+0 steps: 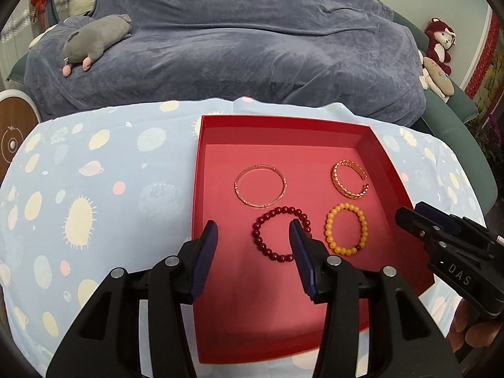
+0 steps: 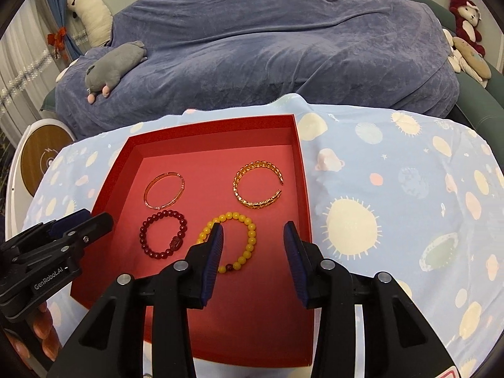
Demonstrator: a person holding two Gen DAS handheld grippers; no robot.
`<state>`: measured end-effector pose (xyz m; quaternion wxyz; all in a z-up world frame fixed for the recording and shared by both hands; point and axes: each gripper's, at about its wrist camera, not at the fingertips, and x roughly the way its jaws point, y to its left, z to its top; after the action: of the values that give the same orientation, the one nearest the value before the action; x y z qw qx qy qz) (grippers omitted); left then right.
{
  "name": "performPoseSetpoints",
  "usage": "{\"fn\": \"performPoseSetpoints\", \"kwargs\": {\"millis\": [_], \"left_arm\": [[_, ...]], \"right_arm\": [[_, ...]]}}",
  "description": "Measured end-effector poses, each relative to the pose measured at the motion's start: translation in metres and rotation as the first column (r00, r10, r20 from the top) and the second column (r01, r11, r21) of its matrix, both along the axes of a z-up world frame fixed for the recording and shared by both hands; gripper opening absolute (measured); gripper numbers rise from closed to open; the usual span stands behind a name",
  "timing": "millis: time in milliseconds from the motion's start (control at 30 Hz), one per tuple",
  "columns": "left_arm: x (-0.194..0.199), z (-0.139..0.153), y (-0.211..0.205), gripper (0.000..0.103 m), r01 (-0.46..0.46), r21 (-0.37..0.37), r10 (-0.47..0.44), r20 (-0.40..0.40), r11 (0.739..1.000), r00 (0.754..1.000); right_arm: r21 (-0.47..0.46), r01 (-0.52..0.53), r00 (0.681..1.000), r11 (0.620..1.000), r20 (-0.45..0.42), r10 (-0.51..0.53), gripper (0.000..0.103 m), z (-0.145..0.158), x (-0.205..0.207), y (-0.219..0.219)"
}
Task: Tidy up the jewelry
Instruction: 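Lift both open tools out of the box back toward the jewelry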
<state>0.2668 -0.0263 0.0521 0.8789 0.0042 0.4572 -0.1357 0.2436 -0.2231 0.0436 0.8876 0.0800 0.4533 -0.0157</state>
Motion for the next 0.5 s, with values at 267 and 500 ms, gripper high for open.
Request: {"fn": "performPoseSetpoints", "kwargs": {"millis": [267, 500], "left_arm": [[-0.047, 0.012, 0.005, 0.045, 0.018, 0.009, -0.019, 0.011, 1.000, 1.000], [-0.092, 0.012, 0.015, 0.047, 0.016, 0.005, -0.016, -0.004, 1.000, 1.000]], "right_arm": [[0.001, 0.006, 1.000, 1.000, 0.001, -0.006, 0.039, 0.010, -0.049, 0.003], [-0.010, 0.014, 1.000, 1.000, -0.018, -0.014, 0.039, 0.005, -0.099, 0.006]]}}
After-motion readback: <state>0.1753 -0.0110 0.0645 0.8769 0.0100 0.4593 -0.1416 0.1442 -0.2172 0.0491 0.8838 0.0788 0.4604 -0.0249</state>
